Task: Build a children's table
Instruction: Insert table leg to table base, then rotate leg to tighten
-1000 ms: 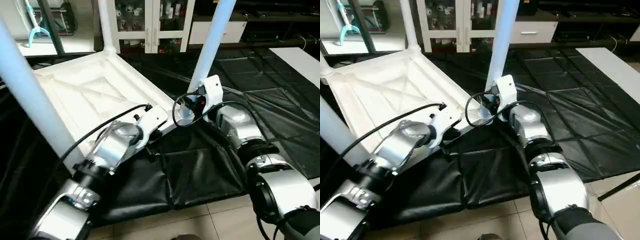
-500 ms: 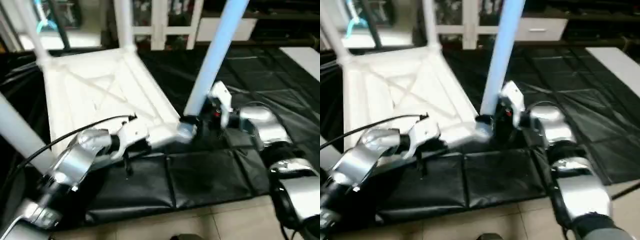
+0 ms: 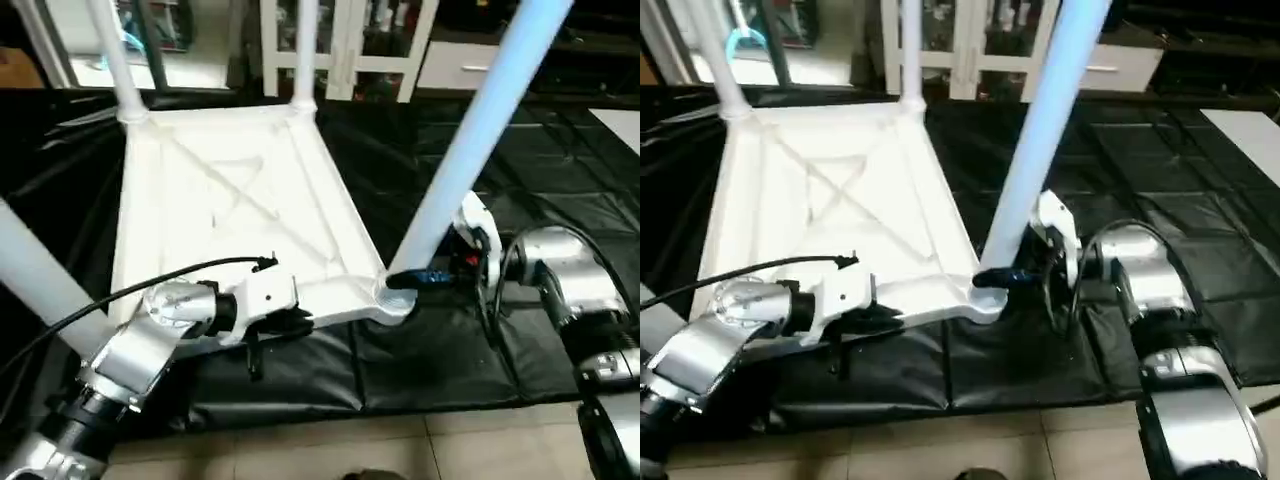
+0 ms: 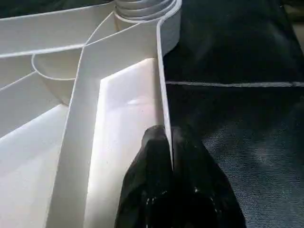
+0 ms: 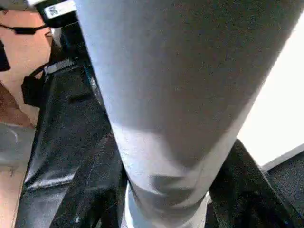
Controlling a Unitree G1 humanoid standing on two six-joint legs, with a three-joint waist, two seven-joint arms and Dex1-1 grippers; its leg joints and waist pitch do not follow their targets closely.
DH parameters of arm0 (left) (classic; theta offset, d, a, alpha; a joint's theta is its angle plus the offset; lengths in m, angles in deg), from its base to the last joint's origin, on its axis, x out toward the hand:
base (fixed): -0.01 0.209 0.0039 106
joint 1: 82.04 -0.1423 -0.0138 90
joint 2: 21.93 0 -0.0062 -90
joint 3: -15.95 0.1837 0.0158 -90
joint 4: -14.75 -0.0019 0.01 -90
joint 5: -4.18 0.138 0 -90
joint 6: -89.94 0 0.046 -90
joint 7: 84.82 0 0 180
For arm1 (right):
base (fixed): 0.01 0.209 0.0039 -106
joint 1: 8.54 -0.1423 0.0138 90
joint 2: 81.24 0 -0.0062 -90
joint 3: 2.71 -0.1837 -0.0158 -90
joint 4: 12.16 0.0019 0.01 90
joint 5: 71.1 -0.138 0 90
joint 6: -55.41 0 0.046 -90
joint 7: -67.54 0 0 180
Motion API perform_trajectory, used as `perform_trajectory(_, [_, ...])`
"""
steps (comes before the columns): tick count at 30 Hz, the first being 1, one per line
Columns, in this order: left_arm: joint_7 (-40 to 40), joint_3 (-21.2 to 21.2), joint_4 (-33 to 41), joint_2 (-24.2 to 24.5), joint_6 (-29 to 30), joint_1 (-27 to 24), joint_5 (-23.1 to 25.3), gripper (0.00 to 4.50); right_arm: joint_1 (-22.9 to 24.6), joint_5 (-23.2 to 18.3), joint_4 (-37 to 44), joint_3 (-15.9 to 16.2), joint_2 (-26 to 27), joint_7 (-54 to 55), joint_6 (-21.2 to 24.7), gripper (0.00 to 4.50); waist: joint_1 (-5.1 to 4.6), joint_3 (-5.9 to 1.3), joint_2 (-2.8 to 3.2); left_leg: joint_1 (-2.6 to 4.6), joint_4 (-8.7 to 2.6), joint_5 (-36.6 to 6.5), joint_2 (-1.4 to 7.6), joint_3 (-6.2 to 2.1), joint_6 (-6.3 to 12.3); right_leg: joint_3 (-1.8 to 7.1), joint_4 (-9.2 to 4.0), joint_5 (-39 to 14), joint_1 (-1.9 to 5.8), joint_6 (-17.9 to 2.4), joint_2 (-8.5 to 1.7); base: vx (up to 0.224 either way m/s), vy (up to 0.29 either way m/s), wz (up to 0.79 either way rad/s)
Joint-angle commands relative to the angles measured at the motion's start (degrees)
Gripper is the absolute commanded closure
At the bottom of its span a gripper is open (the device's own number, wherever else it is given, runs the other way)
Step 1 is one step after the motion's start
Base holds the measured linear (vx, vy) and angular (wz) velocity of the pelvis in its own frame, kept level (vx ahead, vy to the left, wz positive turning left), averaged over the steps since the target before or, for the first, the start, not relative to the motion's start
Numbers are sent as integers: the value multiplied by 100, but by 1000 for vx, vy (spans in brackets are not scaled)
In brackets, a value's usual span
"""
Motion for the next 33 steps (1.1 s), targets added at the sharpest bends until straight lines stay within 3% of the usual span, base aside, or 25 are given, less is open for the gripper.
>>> perform_trajectory(1, [-187,-72,-19,-55,-241,141,49,450,256,-128,-21,-164,-119,35,307,265,-26,-299,66,107,-395,-658,148,53,463,157,-351,-96,277,-1742,-281,0,0,0])
perform_trajectory(6, [-270,7,-36,-127,-252,148,85,450,560,-215,334,-169,-102,209,410,265,7,-323,59,107,-369,-325,128,77,596,166,-305,406,291,-1721,-266,0,0,0])
perform_trajectory(10, [-316,51,-100,-204,-279,183,170,450,597,-170,213,-216,-27,506,552,265,12,-317,57,109,-361,-309,131,86,657,162,-312,381,282,-1750,-274,0,0,0])
perform_trajectory(12, [-396,54,-163,-253,-268,234,231,450,624,-203,144,-328,88,777,664,265,6,-310,48,100,-367,-502,131,84,570,166,-336,40,283,-1694,-280,0,0,0])
perform_trajectory(19, [-473,79,-179,-274,-84,263,349,450,861,-172,175,-356,374,1579,919,265,7,-296,65,101,-377,-709,128,87,393,167,-368,-247,263,-1584,-272,0,0,0])
perform_trajectory(23, [-752,131,-281,-457,195,366,565,450,892,90,-10,-347,693,2451,962,265,-23,-232,62,125,-427,-1484,111,58,-5,171,-492,-1569,206,-1250,-272,0,0,0])
perform_trajectory(27, [-1210,244,-572,-973,757,714,742,450,648,556,-765,-316,1185,4092,757,265,-106,-235,112,124,-452,-1838,86,-5,-267,148,-533,-2170,161,-1006,-270,0,0,0])
perform_trajectory(30, [-1210,244,-572,-973,757,714,742,450,648,556,-765,-316,1185,4092,757,265,-163,-244,89,87,-451,-2001,61,-43,-273,127,-574,-2458,184,-878,-279,0,0,0])
perform_trajectory(33, [-1210,244,-572,-973,757,714,742,450,648,556,-765,-316,1185,4092,757,265,-187,-254,92,102,-453,-2070,70,-49,-177,133,-586,-2219,150,-922,-252,0,0,0])
